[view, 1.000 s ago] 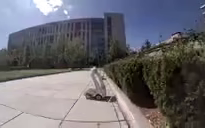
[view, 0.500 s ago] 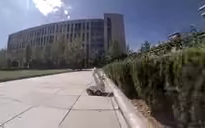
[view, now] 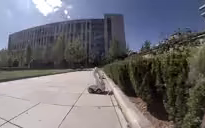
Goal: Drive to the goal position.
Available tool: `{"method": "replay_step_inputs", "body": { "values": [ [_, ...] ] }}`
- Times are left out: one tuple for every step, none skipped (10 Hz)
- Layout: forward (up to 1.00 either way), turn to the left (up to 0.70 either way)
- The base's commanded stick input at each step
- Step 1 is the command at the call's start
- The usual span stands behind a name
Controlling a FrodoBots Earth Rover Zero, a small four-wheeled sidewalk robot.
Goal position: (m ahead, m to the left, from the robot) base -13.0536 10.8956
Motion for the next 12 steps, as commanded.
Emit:
{"method": "replay_step_inputs", "body": {
  "values": [
    [0.7, 0.36],
    [0.7, 0.36],
    [0.7, 0.36],
    [0.7, 0.36],
    [0.7, 0.36],
    [0.7, 0.36],
    [0.7, 0.36],
    [0.7, 0.36],
    [0.7, 0.36],
    [0.7, 0.36],
    [0.7, 0.36],
    [0.7, 0.36]
  ]
}}
